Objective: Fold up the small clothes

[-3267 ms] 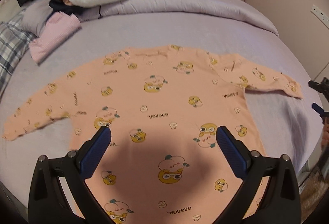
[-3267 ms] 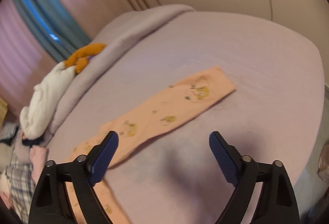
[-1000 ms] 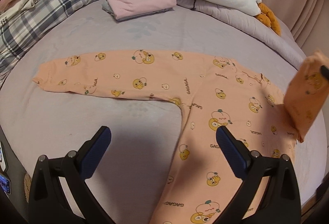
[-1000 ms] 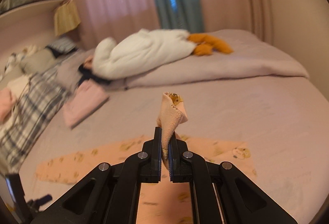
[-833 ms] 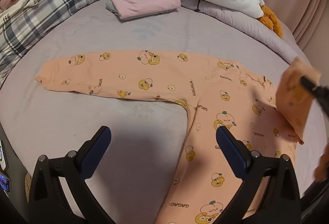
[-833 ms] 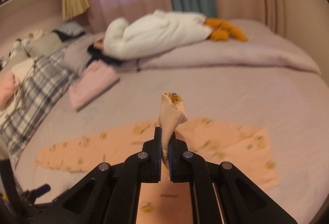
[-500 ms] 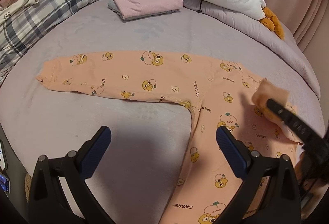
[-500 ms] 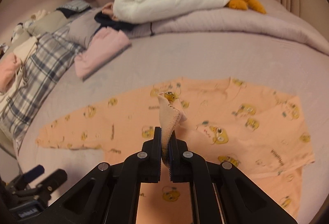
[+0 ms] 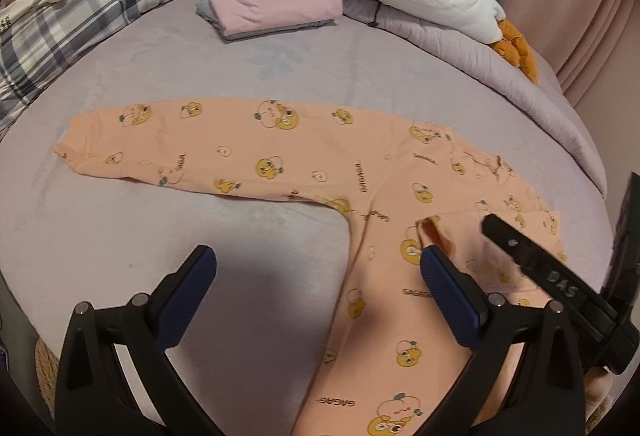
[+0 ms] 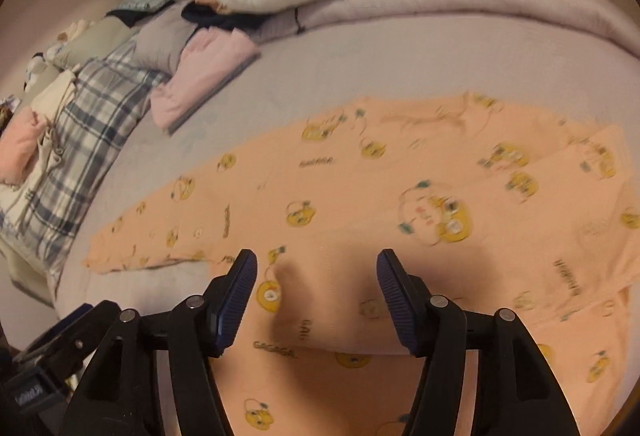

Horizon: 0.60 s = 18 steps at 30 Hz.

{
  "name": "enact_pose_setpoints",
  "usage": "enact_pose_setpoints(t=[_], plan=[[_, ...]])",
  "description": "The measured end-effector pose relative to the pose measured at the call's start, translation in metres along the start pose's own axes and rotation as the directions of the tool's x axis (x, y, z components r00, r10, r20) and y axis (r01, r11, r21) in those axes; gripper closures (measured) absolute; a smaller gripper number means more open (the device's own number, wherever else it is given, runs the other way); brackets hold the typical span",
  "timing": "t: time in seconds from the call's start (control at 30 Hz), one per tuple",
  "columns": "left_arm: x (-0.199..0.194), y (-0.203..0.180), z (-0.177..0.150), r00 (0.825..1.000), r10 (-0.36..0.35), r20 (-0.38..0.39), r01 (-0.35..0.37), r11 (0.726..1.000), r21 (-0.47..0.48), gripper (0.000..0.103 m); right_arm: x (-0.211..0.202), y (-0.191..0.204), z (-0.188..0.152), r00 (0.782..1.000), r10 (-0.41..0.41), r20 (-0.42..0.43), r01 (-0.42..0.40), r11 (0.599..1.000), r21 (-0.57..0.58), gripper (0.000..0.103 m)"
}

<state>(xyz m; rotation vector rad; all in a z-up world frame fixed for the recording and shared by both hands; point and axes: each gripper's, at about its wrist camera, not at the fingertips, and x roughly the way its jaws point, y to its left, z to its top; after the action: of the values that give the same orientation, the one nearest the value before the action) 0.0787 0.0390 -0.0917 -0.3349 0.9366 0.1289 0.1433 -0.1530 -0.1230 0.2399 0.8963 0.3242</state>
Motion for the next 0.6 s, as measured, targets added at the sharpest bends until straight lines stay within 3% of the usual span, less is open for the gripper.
enact_pose_setpoints(t=[0.17,0.3,0.4,0.47,0.6], plan=[[-0.001,-0.016,0.006,0.996,-0.091,-0.016,0.091,0.996,0.004,0.001,-0.048,-0.034,-0.001,0.992,-0.064,0.113,0.051,0.992,0.117,0.041],[0.016,-0.04,0.007,0.981,-0.172,-0.086,0.175,0.984,0.019,0.002,-0.083,-0.061,-0.016,0.964,-0.169,0.206,0.119,0.965,0.234,0.037],[0.035,-0.061,0.005,0.969,-0.215,-0.125,0.223,0.973,0.054,0.003,-0.092,-0.076,-0.026,0.96,-0.182,0.214,0.119,0.953,0.278,0.037],[0.049,-0.074,0.002,0.964,-0.219,-0.154,0.232,0.97,0.072,0.011,-0.092,-0.084,-0.03,0.955,-0.208,0.213,0.14,0.945,0.296,0.037],[0.073,-0.083,-0.001,0.933,-0.297,-0.204,0.306,0.952,0.011,0.019,-0.087,-0.094,-0.033,0.956,-0.217,0.199,0.147,0.937,0.318,0.037]])
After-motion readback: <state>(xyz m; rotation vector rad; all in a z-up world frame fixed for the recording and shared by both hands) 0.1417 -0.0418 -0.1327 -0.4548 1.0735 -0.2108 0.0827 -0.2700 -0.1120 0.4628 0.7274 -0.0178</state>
